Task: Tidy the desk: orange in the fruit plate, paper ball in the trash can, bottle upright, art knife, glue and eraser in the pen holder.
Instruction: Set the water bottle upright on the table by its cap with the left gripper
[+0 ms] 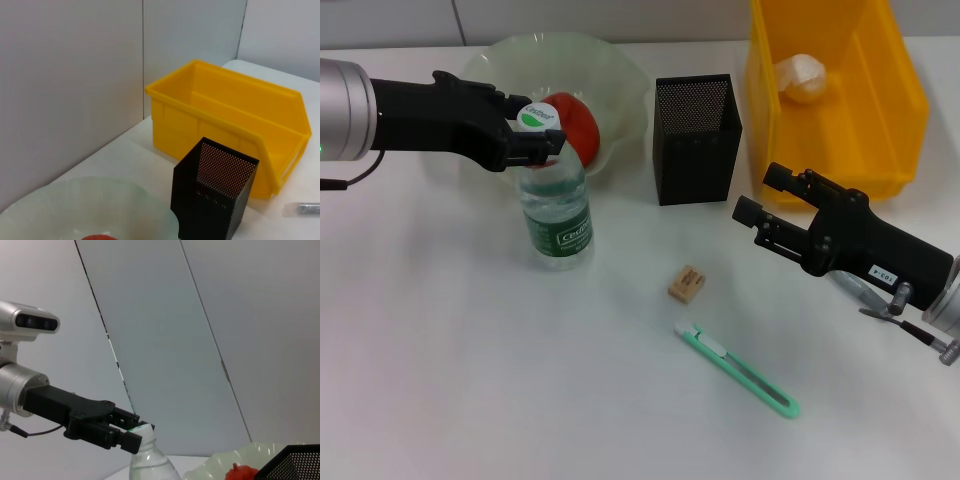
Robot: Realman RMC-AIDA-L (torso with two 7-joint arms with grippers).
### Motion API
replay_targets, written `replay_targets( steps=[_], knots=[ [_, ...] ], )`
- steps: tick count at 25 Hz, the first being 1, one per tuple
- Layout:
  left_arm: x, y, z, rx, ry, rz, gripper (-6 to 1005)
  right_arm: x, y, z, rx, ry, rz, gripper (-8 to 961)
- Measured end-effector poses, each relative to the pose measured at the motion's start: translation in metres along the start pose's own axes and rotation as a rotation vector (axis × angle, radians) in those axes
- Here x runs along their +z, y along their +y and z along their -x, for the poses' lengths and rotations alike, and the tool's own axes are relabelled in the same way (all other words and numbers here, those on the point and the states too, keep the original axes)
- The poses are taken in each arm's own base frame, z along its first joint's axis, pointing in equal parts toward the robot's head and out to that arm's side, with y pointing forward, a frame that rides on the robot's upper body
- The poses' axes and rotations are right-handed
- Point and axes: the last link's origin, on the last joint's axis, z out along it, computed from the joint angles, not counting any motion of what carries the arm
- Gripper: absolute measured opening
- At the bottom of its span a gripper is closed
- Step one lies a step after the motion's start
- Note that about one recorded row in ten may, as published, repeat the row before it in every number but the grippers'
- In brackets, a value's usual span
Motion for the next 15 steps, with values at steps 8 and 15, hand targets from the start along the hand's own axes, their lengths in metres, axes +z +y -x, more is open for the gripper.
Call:
replay_targets(
  steps=[8, 15],
  knots=[
    [-0.016, -0.007, -0.013, -0.028, 0.1, -0.012, 579, 0.001, 0.0, 0.0, -0.001, 0.0, 0.002, 738],
    [-0.037, -0.003, -0.023, 0.002, 0.315, 0.059, 616, 0.001, 0.0, 0.001, -0.001, -0.002, 0.001, 737]
  ],
)
